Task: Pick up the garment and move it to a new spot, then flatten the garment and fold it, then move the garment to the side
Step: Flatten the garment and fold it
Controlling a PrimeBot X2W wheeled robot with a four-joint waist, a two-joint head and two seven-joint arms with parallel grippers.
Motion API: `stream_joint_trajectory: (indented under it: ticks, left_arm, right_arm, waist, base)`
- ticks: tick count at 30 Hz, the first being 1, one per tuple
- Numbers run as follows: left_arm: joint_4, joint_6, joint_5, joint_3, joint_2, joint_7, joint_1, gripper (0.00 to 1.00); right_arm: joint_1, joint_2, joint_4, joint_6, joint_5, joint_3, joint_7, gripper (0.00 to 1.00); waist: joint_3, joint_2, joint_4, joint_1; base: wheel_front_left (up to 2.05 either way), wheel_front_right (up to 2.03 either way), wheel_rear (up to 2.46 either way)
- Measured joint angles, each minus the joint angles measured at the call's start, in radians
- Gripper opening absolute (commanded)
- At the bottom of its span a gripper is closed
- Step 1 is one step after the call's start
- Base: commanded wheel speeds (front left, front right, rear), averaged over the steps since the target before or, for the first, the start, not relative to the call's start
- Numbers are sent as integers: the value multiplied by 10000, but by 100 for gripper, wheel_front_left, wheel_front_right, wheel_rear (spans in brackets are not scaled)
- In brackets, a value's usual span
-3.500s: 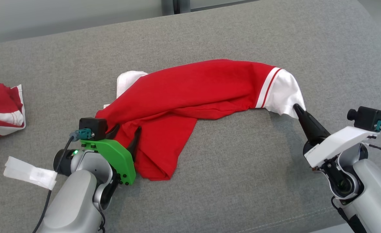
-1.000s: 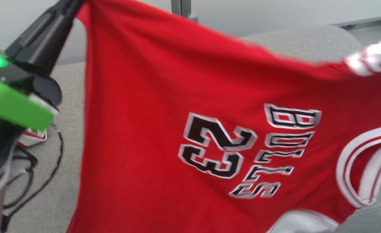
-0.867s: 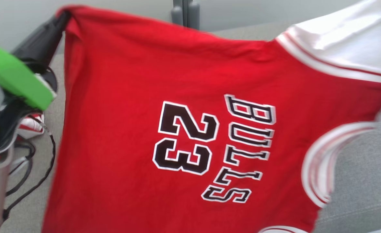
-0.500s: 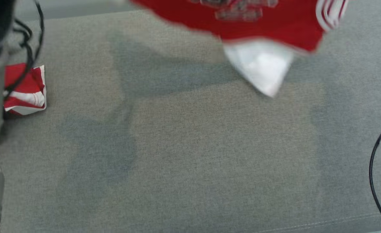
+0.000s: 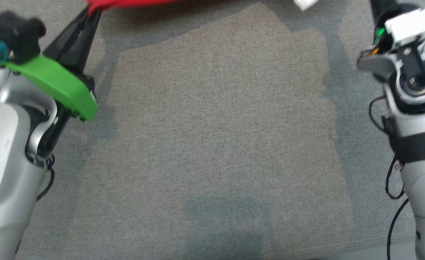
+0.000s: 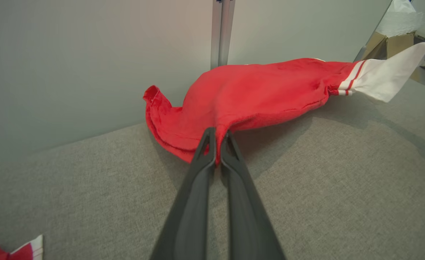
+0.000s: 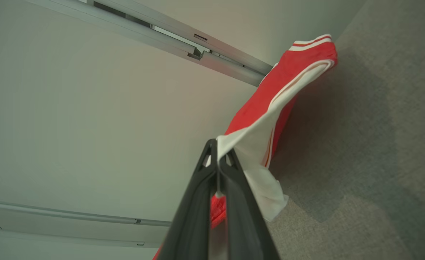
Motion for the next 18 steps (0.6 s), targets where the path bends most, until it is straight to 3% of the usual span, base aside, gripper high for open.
stream_joint_trajectory:
  ticks: [6,13,18]
  left_arm:
    - [1580,29,13,276,79,-1350,1354,0]
    - [2617,6,203,148,77,-2734,1708,0]
    - [2959,2,546,-75,29,-3659,1871,0]
  right_arm:
    - [1636,403,389,63,303,159,-130,0]
    - [2511,334,437,934,527,125,-182,0]
    - [3032,-77,12,1580,550,453,267,0]
  waist:
    - [479,0,-317,0]
    - [299,0,-592,0]
    - [-154,0,-616,0]
  base:
    - [0,0,0]
    - [0,0,0]
    - [0,0,0]
